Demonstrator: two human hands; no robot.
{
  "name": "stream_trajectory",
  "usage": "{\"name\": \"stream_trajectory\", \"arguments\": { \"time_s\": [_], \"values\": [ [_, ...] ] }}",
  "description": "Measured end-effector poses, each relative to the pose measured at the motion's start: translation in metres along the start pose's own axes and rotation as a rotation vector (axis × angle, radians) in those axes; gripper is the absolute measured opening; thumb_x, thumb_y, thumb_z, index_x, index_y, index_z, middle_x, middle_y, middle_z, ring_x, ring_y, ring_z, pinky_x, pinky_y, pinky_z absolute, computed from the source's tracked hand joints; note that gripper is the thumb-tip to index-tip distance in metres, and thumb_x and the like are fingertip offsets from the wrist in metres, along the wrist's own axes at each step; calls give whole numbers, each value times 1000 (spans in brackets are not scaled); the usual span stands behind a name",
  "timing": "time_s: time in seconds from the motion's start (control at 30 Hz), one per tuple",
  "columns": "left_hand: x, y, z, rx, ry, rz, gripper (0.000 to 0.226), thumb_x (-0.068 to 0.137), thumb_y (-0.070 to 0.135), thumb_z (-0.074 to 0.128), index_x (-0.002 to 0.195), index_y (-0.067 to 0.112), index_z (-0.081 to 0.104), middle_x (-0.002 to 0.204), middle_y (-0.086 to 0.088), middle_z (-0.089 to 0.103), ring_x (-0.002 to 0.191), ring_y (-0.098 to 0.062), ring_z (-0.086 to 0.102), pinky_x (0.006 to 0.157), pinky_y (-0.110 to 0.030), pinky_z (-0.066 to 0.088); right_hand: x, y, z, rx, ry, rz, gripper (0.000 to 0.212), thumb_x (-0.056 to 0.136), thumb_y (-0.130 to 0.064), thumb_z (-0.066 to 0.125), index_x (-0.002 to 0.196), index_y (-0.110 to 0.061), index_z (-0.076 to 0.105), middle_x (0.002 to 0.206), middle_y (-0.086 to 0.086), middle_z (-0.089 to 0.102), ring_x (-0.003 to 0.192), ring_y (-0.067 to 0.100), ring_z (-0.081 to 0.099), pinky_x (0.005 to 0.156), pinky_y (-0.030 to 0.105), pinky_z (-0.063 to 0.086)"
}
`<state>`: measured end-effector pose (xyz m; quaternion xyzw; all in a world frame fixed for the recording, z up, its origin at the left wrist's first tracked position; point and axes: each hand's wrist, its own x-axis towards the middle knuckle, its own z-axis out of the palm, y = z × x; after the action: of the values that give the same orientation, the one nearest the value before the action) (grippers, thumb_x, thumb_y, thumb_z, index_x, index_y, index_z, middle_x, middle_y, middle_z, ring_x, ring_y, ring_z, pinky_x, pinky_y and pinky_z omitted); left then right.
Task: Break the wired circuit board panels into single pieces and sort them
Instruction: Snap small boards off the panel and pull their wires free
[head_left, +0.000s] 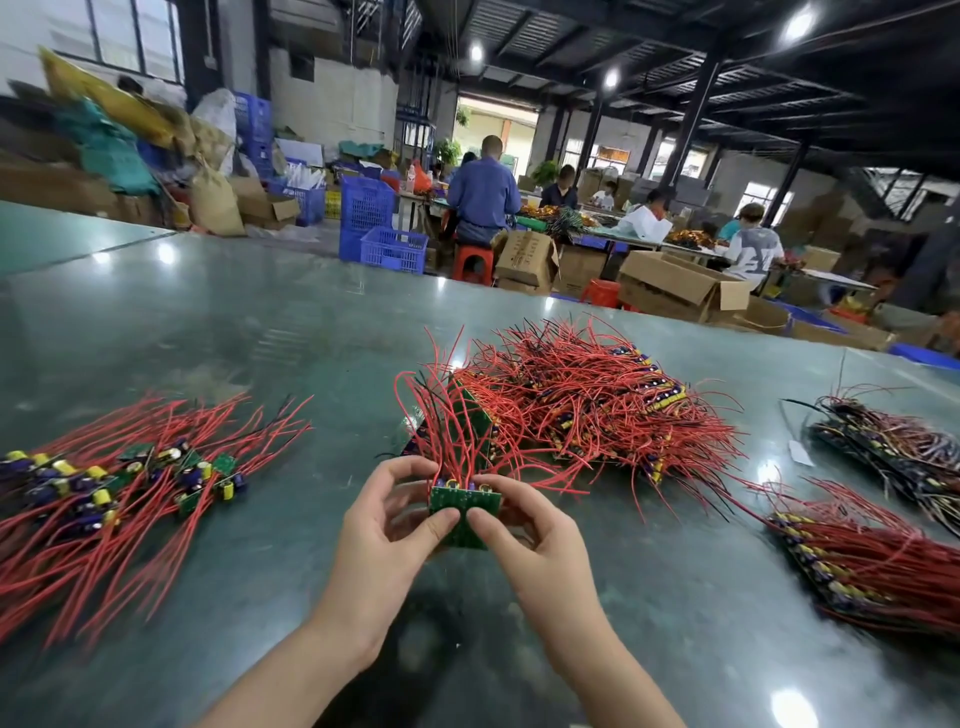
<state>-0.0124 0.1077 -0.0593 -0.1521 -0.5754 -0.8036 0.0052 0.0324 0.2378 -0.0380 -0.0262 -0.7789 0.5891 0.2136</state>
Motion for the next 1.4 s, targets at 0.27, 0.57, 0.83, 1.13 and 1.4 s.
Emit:
{"name": "stream_trajectory", "arguments": {
  "time_s": [0.27, 0.57, 0.83, 1.13, 1.4],
  "values": [
    [-1, -3, 0, -10, -34, -85, 50, 77, -13, 66, 92, 34, 63, 90, -12, 73, 81, -19, 69, 71, -43, 59, 2, 2, 0, -49, -3, -36, 42, 79, 1, 71, 87, -40, 68, 77, -2, 59, 64, -2, 53, 64, 8, 41],
    [0, -7, -2, 37, -31, -101, 38, 80, -10, 66, 97, 23, 55, 89, -8, 73, 81, -13, 68, 67, -31, 57, 4, 12, -2, 57, 48, 8, 30, 72, 2, 76, 86, -21, 63, 79, -6, 68, 73, 5, 62, 73, 20, 51],
    [0, -6, -3, -22, -44, -96, 35, 81, -9, 64, 103, 18, 57, 92, -8, 73, 87, -15, 68, 72, -33, 58, 3, 11, 4, -4, -103, 10, 34, 85, -3, 66, 101, -33, 63, 98, -7, 72, 94, 7, 66, 87, 30, 53],
    [1, 0, -4, 28, -138, -118, 38, 84, -6, 63, 97, 29, 71, 96, -8, 71, 91, -18, 66, 80, -45, 58, 7, 9, -8, -67, -141, -23, 39, 85, 0, 63, 90, -39, 66, 91, -16, 72, 81, 3, 66, 78, 24, 54],
    [3, 3, -10, 209, -195, -76, 40, 79, -7, 69, 94, 29, 74, 90, 1, 74, 80, -5, 64, 75, -23, 53, 9, 11, -15, -116, -296, -21, 37, 85, 4, 55, 95, -30, 67, 93, -2, 72, 90, 16, 67, 89, 47, 53]
  ]
}}
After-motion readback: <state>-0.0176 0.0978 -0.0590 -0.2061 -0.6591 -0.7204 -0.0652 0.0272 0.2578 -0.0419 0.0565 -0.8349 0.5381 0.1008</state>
